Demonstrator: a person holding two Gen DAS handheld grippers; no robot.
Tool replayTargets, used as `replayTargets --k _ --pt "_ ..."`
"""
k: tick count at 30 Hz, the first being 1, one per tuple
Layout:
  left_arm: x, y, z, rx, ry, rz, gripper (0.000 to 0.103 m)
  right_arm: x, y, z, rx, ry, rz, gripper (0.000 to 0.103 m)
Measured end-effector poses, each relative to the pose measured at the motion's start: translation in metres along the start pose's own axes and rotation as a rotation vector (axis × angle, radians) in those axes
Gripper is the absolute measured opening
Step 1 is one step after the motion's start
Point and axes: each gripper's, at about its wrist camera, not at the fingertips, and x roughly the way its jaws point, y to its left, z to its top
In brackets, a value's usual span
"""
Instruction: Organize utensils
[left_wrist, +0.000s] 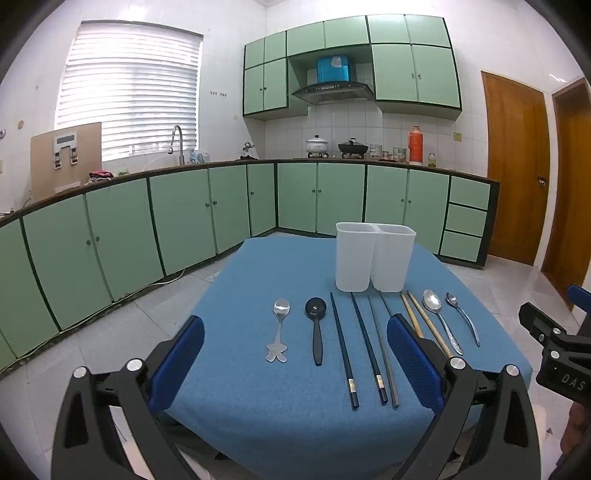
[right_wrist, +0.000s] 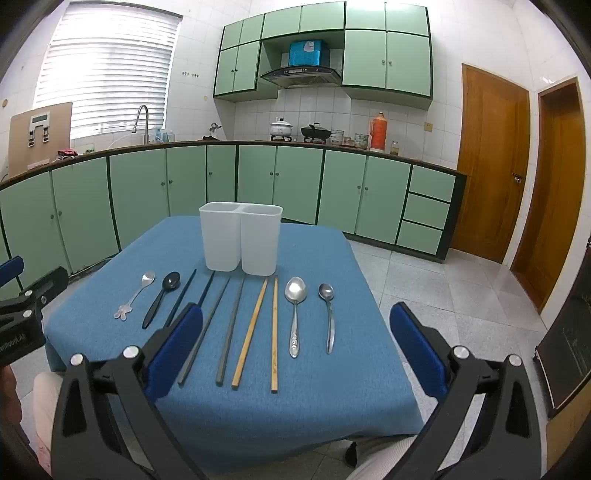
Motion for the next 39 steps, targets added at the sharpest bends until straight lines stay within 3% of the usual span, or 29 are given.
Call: replayTargets --k 39 --pt "-0.0046 0.0007 -0.0067 0.001 -0.016 0.017 0.097 -0.0015 0.0034 0.0009 0.002 -0.008 0.000 0.098"
